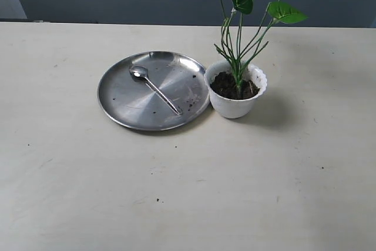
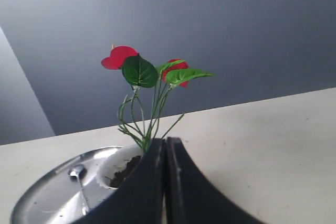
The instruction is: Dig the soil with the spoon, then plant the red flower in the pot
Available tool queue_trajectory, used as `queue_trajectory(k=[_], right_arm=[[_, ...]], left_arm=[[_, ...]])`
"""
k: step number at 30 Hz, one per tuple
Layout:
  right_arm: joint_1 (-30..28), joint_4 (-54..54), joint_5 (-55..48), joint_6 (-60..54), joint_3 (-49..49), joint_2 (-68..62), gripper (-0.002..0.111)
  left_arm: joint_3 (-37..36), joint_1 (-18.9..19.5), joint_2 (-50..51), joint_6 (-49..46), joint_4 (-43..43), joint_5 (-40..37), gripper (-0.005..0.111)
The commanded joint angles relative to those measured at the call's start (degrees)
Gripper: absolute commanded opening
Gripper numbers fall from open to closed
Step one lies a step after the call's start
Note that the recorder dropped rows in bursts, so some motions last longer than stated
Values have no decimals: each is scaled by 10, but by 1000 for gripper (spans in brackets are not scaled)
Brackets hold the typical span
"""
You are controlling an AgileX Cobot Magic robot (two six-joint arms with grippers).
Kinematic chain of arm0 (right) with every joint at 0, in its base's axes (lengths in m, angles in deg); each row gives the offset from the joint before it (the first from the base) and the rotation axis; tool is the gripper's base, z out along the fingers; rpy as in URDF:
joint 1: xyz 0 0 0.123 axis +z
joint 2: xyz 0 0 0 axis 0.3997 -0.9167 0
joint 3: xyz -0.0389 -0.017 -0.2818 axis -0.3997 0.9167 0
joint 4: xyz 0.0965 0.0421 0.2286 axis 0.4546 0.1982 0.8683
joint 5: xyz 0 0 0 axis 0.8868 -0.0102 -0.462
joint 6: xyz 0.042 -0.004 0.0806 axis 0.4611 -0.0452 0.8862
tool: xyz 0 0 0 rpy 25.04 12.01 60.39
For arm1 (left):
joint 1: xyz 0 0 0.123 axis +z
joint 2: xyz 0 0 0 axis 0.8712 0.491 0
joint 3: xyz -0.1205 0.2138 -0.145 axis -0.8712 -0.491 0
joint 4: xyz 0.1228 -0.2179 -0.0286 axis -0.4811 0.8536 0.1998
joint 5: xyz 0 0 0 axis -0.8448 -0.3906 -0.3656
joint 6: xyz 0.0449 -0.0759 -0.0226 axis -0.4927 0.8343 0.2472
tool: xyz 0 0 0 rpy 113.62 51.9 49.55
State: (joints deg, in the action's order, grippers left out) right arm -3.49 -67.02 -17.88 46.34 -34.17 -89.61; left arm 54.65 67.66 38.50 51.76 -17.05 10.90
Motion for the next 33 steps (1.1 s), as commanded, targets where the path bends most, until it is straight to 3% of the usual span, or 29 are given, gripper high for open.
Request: queue_trajectory(k=[1,6,15,33], right_arm=[[-7,-82,0,-3,2,4,-1],[-9,-91,0,-3,2,4,-1],[-74,-91,0,-3,2,4,-1],[-74,-86,1,-3,2,4,-1]], left_arm=[[2,-4,-1,2,1,7,0],[2,-4,-1,2,1,7,0],[2,-4,-1,2,1,7,0],[2,-4,-1,2,1,7,0]])
